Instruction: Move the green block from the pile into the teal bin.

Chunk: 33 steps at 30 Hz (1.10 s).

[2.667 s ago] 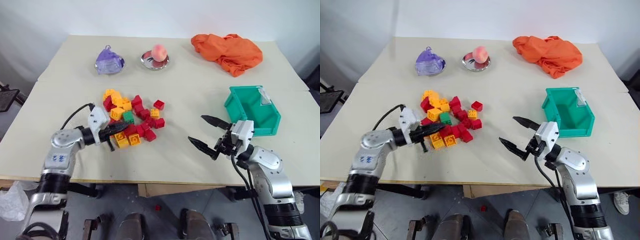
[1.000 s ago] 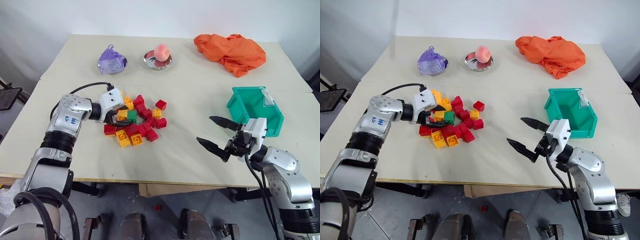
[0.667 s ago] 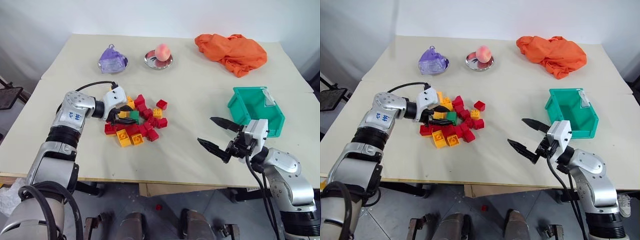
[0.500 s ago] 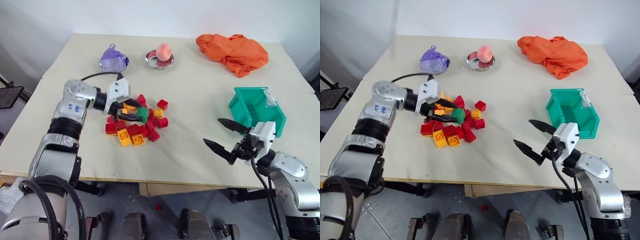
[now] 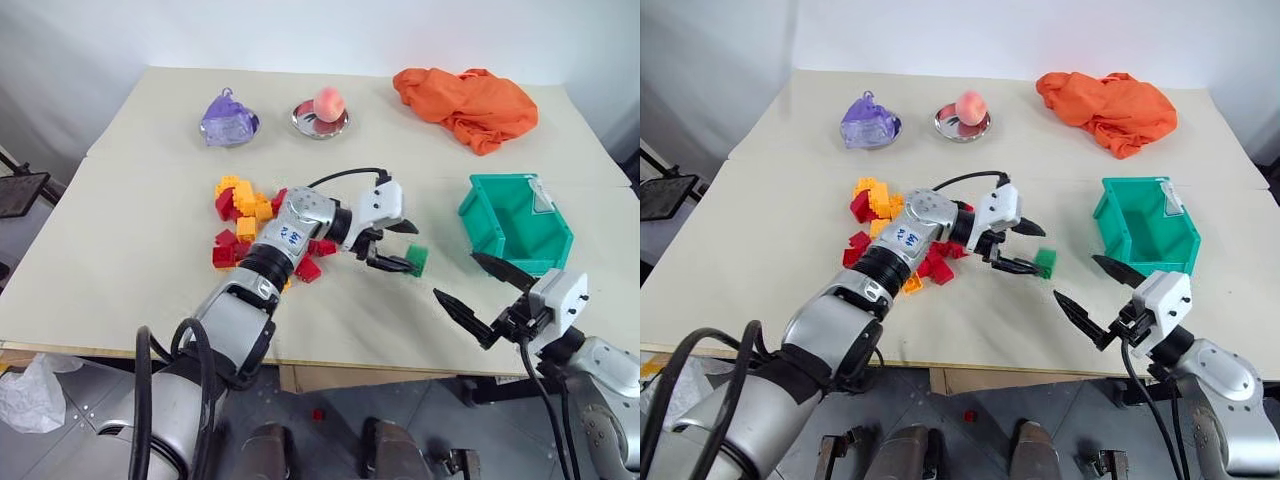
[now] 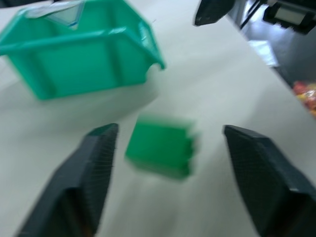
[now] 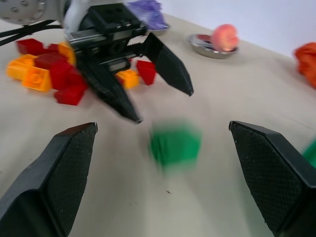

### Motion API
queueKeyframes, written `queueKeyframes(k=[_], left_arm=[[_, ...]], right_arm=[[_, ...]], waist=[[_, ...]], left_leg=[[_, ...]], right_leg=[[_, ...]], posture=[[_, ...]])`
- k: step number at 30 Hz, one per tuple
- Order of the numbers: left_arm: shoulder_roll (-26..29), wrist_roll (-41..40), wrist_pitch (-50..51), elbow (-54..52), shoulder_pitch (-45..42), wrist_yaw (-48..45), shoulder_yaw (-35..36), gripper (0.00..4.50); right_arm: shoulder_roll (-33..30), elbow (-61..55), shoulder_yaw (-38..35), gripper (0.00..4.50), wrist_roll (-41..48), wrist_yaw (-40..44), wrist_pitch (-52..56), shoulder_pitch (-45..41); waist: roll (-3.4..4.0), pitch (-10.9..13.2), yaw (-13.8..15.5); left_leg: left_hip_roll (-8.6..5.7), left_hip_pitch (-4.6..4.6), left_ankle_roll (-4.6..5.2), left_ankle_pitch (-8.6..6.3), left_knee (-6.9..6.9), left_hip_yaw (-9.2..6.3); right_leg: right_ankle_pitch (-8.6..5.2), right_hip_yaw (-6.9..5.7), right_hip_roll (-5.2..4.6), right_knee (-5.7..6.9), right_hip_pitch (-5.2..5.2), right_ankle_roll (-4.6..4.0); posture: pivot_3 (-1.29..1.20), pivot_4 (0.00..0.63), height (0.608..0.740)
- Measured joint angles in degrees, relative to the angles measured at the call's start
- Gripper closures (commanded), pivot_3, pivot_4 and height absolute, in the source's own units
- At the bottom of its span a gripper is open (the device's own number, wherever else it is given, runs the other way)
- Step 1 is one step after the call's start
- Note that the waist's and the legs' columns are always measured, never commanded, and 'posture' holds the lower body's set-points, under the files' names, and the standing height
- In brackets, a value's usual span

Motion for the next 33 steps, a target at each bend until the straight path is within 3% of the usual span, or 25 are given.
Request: queueKeyframes(k=[4,9,12,18,26,29,33], left_arm=[[1.65,-1.53,-2.96,-0.93,2.24,-0.43,2.81,0.05],[10.98,-7.13,-3.29,-7.66,8.6,-5.27,8.89,0.05],[16.16,-11.82,-1.26,-18.26,16.81,-10.3,11.37,0.05],[25.14,-17.6,8.9,-40.92,32.98,-9.66,14.54,0.05],[28.12,-21.74,17.14,-58.52,41.18,-6.17,14.41,0.05],[28.3,-22.6,18.51,-60.13,41.31,-5.53,13.87,0.0],[28.32,-22.69,18.93,-60.29,41.42,-4.81,13.66,0.0]], right_arm=[[0.03,-2.41,-0.01,0.0,-0.14,-2.66,2.22,1.12],[-0.64,-2.47,0.2,0.0,0.18,-4.73,7.92,0.44],[-2.57,0.07,2.02,0.0,0.22,-4.84,12.75,-4.19],[-2.9,5.88,7.07,0.0,-1.13,-10.3,25.02,-14.25],[-2.95,9.94,12.57,0.0,-2.76,-11.96,34.6,-18.59],[-2.26,10.68,13.57,0.6,-3.55,-12.59,35.47,-20.5],[-0.83,11.78,13.54,1.95,-5.81,-13.8,33.27,-20.66]], waist=[[0.01,0.0,0.1],[0.05,-0.02,-0.23],[0.07,-0.03,-0.45],[0.09,-0.02,-0.2],[0.11,-0.03,0.13],[0.12,-0.03,-0.03],[0.12,-0.03,-0.35]], left_leg=[[0.0,0.01,0.01,-0.01,0.06,0.0],[0.03,0.0,0.0,-0.02,0.06,-0.01],[0.03,0.01,0.02,-0.05,0.12,-0.02],[0.04,0.01,0.01,-0.05,0.15,-0.06],[0.03,0.06,-0.01,-0.06,0.15,-0.05],[0.04,0.09,-0.02,-0.05,0.15,-0.05],[0.04,0.08,-0.02,-0.06,0.14,-0.03]], right_leg=[[0.0,0.03,-0.01,0.01,0.01,0.0],[0.0,0.03,-0.01,0.07,-0.01,-0.02],[0.0,0.05,-0.02,0.1,0.01,-0.02],[0.0,0.05,-0.02,0.14,0.01,-0.02],[0.0,0.05,-0.02,0.13,0.06,-0.02],[0.0,0.05,-0.02,0.16,0.07,-0.03],[0.0,0.05,-0.02,0.15,0.06,-0.03]], posture=[[0.0,0.15,0.74],[0.0,0.15,0.74],[0.0,0.15,0.74],[0.0,0.15,0.74],[0.0,0.15,0.74],[0.0,0.15,0.74],[0.0,0.15,0.74]])
